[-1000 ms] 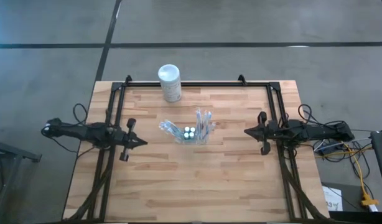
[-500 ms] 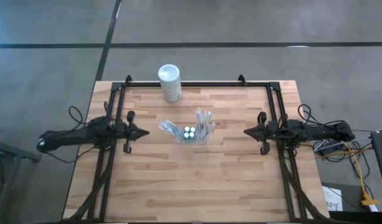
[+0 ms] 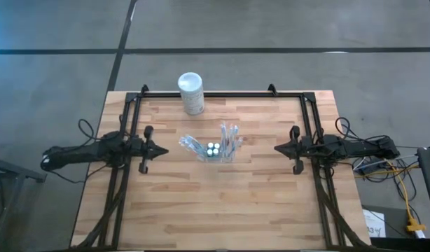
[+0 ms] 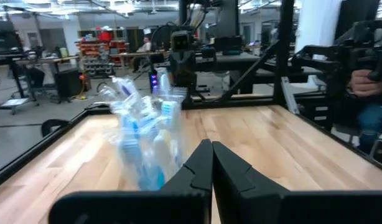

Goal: Pick & Place toothbrushing station
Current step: Return to Home Position

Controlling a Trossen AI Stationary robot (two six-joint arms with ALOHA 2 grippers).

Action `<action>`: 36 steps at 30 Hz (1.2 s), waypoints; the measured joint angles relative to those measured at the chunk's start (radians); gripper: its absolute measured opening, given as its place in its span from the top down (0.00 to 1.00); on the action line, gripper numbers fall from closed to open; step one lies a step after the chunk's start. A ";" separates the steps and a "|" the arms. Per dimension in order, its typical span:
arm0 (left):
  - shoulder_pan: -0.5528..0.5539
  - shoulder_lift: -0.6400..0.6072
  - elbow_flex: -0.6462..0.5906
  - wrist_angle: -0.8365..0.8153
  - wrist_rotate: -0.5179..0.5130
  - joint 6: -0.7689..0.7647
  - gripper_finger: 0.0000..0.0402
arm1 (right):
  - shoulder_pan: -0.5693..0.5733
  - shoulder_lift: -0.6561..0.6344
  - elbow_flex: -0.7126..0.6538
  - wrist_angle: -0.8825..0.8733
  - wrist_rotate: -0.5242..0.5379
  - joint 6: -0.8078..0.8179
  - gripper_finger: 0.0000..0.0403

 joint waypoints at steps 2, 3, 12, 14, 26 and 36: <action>0.000 0.005 0.000 -0.006 -0.025 -0.010 0.98 | 0.000 0.000 0.000 0.000 0.000 0.015 0.98; 0.000 0.009 0.000 -0.009 -0.047 -0.018 0.98 | 0.000 0.000 0.000 0.000 0.000 0.026 0.98; 0.000 0.034 0.002 -0.019 -0.143 -0.093 0.97 | 0.000 0.000 0.000 0.000 0.000 0.028 0.98; 0.000 0.034 0.004 -0.019 -0.144 -0.093 0.97 | 0.000 0.000 0.000 0.000 0.000 0.029 0.98; 0.000 0.034 0.005 -0.009 -0.145 -0.093 0.97 | 0.000 -0.001 0.000 0.001 -0.001 0.029 0.98; 0.000 0.034 0.005 -0.006 -0.146 -0.092 0.97 | 0.000 -0.001 0.000 0.001 -0.001 0.029 0.98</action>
